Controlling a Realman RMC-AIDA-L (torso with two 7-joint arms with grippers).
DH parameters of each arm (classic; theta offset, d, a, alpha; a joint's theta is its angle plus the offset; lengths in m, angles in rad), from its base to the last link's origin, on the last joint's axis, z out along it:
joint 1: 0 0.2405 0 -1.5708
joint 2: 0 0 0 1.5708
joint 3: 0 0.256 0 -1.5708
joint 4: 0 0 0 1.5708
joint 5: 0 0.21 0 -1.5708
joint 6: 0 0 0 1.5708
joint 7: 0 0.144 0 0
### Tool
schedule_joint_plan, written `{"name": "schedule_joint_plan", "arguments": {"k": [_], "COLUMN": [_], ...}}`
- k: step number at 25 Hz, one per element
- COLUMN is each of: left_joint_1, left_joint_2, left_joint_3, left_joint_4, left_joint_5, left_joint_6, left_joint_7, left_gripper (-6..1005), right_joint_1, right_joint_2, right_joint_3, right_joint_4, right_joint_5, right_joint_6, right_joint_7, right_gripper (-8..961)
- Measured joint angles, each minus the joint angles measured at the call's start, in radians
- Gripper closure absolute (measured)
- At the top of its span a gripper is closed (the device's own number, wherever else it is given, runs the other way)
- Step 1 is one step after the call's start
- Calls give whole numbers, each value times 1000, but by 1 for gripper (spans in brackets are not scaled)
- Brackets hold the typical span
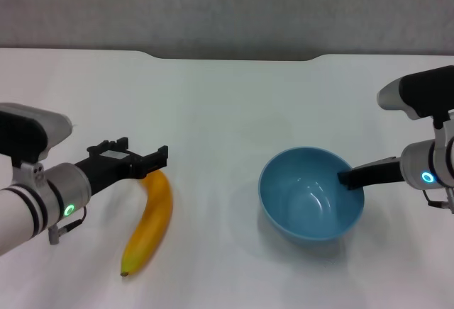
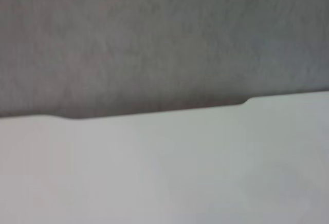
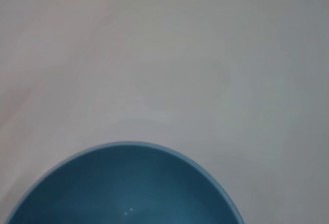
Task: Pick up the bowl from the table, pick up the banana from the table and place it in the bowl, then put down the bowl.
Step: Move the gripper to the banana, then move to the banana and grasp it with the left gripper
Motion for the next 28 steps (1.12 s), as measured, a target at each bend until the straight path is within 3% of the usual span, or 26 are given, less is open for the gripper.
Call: {"name": "schedule_joint_plan", "arguments": {"k": [5, 11, 16, 22, 28], "left_joint_1": [-26, -19, -23, -52, -72], "left_joint_2": [3, -1, -7, -13, -13], "left_joint_3": [-8, -23, -22, -9, 13], "left_joint_4": [-25, -157, -205, -210, -234], "left_joint_5": [379, 859, 1185, 1347, 1383], "left_joint_6": [-10, -105, -156, -242, -324], "left_joint_7": [-392, -851, -1171, -1337, -1400], "left_gripper": [97, 97, 97, 105, 112], "right_joint_1": [-10, -26, -25, -24, -25], "right_joint_2": [-2, -4, -4, -4, -4], "right_joint_3": [1, 9, 12, 14, 13], "right_joint_4": [-11, -13, -14, -14, -14], "right_joint_5": [0, -2, -2, -1, 0], "right_joint_6": [-1, -5, -17, -19, -25], "right_joint_7": [8, 17, 18, 18, 18], "right_gripper": [919, 919, 919, 919, 919]}}
